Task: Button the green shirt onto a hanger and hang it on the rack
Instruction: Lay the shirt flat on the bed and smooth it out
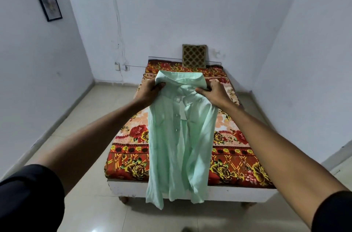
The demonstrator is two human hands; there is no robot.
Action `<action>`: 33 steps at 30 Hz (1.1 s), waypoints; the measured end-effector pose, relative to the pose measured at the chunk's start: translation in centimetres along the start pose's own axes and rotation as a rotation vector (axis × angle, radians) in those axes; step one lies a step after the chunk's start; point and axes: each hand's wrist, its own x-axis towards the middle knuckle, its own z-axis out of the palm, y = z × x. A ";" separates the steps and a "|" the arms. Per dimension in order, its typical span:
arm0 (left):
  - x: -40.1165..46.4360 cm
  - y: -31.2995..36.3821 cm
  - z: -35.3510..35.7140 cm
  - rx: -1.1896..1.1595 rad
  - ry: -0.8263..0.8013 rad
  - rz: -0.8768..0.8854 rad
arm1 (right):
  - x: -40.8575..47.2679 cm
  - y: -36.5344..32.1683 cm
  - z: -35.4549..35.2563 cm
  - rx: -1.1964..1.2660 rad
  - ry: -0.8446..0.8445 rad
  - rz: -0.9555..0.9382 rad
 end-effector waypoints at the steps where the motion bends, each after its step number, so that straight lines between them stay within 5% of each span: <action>1: 1.1 -1.0 0.3 0.004 -0.002 0.005 | 1.1 0.8 0.7 -0.014 0.010 0.001; 8: 12.8 -10.5 3.7 0.030 -0.103 -0.034 | 12.1 8.2 5.0 -0.057 0.082 0.001; 20: 37.4 -27.5 12.9 0.251 -0.026 -0.203 | 39.5 27.0 16.9 -0.158 0.011 0.105; 33: 53.2 -59.4 26.9 0.149 -0.012 -0.327 | 57.3 51.4 35.7 -0.392 -0.021 0.206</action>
